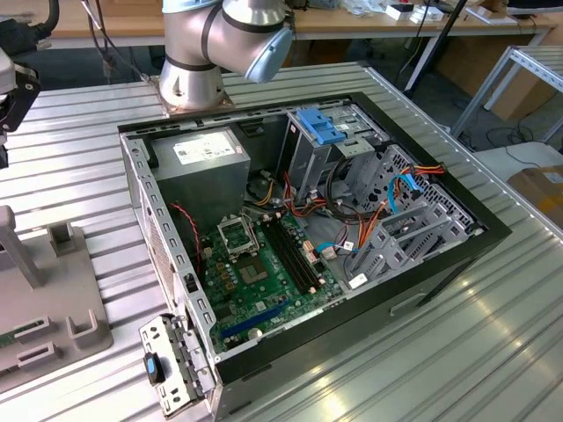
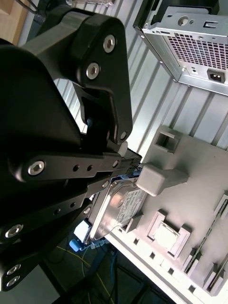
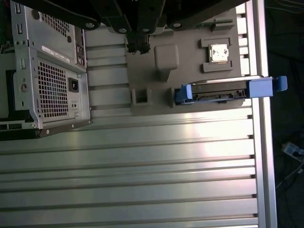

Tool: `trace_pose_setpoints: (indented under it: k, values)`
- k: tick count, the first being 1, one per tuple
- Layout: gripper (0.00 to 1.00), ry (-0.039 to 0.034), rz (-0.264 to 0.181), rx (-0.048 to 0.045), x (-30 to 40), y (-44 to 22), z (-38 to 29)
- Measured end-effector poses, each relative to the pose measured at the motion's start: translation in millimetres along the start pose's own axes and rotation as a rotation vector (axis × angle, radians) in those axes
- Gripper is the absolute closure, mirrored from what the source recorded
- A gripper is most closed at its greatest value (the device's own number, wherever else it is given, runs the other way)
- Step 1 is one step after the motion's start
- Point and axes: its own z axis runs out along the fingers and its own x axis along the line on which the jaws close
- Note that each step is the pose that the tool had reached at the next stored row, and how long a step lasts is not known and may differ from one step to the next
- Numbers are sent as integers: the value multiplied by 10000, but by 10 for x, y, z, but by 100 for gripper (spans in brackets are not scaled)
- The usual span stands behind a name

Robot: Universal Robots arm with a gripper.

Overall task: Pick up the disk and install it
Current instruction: 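Reach for the disk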

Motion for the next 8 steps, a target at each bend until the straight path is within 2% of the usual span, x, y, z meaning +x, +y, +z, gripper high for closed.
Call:
trace_pose_setpoints:
  k: [2, 8]
  values:
    - [89, 0, 0, -1, 62, -5, -1]
    - [89, 0, 0, 0, 70, -5, -2]
